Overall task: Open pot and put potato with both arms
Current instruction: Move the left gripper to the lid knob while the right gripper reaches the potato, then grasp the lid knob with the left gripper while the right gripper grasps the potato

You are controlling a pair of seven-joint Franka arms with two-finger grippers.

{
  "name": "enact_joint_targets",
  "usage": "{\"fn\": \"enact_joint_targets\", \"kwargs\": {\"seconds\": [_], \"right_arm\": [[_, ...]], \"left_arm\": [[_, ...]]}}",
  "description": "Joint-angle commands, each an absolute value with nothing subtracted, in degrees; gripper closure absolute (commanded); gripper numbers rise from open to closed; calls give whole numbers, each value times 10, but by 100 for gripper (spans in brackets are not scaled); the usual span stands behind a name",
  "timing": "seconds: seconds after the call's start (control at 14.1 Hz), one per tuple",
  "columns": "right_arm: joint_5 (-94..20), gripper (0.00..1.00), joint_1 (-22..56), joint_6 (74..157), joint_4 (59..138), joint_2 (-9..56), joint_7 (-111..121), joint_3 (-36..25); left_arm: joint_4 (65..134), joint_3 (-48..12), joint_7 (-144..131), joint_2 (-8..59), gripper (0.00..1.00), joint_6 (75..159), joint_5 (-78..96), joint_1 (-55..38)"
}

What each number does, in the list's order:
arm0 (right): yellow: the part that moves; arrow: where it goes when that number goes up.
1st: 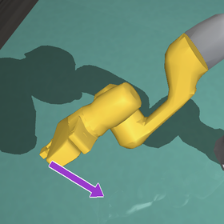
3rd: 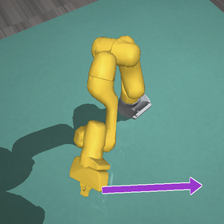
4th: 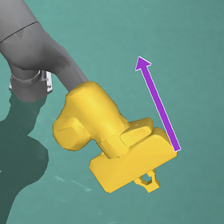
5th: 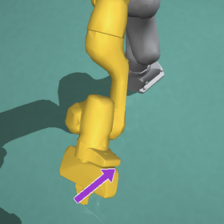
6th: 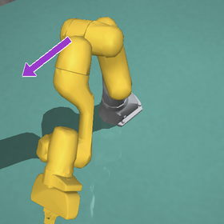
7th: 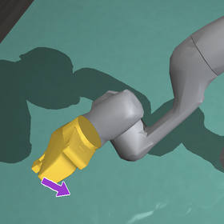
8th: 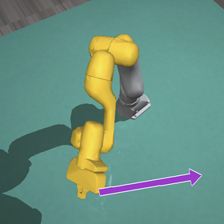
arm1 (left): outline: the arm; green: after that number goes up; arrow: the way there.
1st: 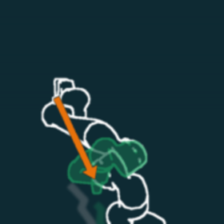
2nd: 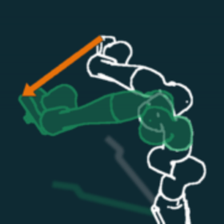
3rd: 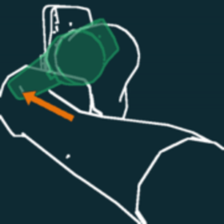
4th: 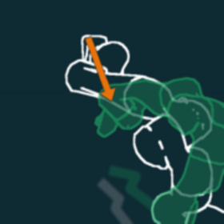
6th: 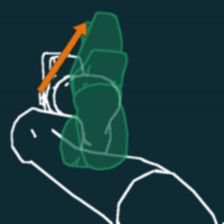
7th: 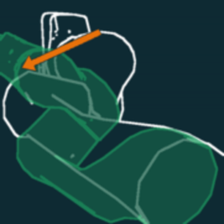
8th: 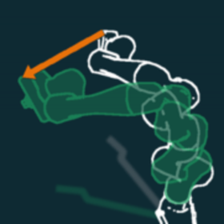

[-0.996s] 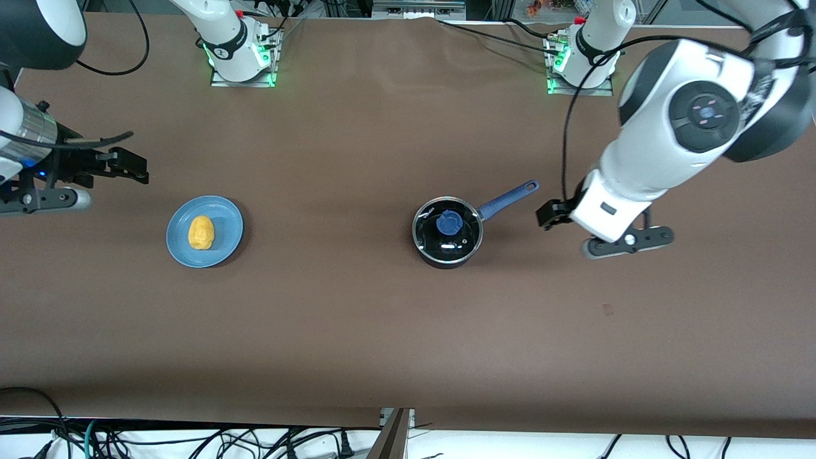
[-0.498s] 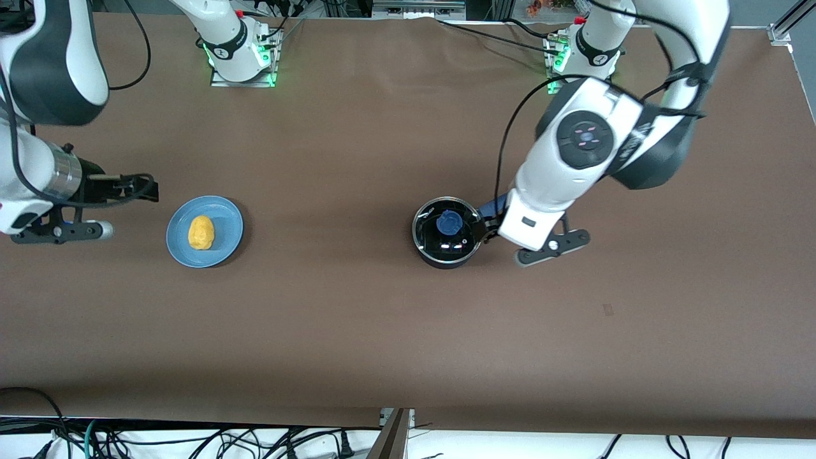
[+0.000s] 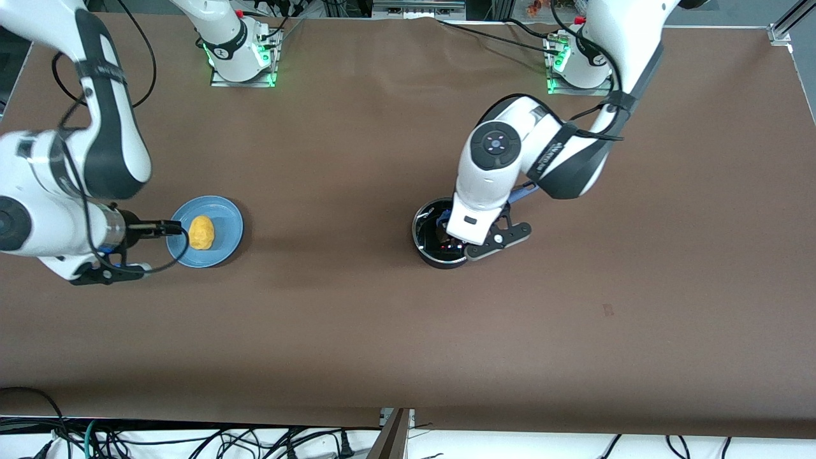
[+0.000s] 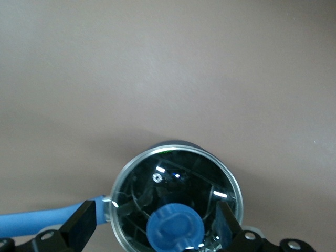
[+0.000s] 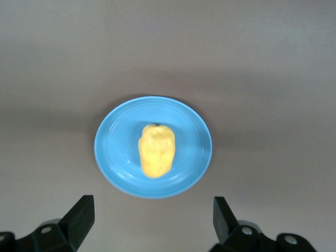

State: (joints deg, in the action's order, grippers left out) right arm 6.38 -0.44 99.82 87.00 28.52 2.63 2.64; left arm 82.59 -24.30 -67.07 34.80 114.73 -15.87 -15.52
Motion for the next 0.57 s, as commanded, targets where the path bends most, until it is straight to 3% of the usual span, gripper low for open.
{"fn": "enact_joint_targets", "kwargs": {"seconds": [0.0,0.5], "right_arm": [[73,0,-10,1074,948,275,34,31],[70,0,-11,1170,1047,282,19,30]], "left_arm": [[850,-241,-694,347,0,1186,-176,-163],[898,-241,-726,347,0,1241,-176,-166]]}}
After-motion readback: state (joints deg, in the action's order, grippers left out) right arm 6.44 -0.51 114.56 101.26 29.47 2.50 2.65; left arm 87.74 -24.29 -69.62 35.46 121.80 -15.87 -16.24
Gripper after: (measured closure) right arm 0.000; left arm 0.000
